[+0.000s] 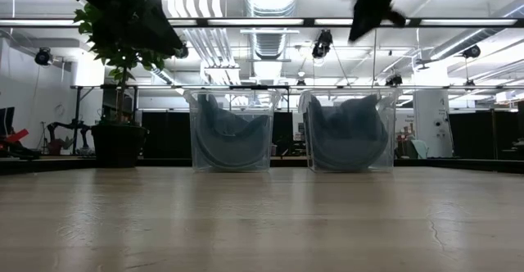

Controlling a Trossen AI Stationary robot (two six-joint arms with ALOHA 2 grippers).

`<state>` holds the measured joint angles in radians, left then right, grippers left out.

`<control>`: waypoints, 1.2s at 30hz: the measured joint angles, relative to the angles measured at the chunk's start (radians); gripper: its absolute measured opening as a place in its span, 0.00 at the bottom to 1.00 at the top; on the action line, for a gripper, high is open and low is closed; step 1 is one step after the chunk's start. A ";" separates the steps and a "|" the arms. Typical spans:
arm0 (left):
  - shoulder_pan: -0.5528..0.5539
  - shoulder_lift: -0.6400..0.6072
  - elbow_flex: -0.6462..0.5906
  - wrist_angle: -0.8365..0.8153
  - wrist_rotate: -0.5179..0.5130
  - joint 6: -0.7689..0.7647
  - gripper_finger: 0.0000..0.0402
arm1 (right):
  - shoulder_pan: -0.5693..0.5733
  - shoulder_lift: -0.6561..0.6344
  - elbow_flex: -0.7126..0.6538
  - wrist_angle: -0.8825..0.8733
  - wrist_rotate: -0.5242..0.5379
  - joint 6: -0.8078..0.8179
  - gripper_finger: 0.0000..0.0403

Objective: Pick & Place hat
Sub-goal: Return to Home Position

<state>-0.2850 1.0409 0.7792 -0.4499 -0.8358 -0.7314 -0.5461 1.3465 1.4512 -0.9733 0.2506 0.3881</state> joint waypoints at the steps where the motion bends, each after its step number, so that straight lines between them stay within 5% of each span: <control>1: 0.000 0.000 0.000 0.000 0.000 -0.002 0.31 | 0.018 -0.045 0.001 0.000 -0.006 -0.029 0.02; 8: 0.000 -0.065 0.000 0.000 0.001 -0.040 0.31 | 0.177 -0.332 -0.013 0.005 -0.024 -0.165 0.02; 17: -0.001 -0.237 0.013 0.005 0.001 0.188 0.31 | 0.296 -0.555 -0.060 -0.017 -0.029 -0.103 0.02; 23: -0.001 -0.398 -0.010 -0.010 0.029 0.302 0.31 | 0.305 -0.684 -0.212 -0.012 -0.174 -0.126 0.02; 27: -0.001 -0.498 -0.067 0.018 0.166 0.372 0.31 | 0.305 -0.765 -0.343 0.053 -0.258 -0.136 0.02; 32: -0.001 -0.568 -0.222 0.239 0.472 0.436 0.31 | 0.305 -0.865 -0.515 0.183 -0.386 -0.175 0.02; 36: -0.001 -0.580 -0.376 0.468 0.516 0.441 0.31 | 0.305 -0.937 -0.622 0.251 -0.431 -0.141 0.02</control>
<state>-0.2860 0.4612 0.4035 0.0178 -0.3202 -0.2900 -0.2413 0.4099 0.8295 -0.7227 -0.1802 0.2474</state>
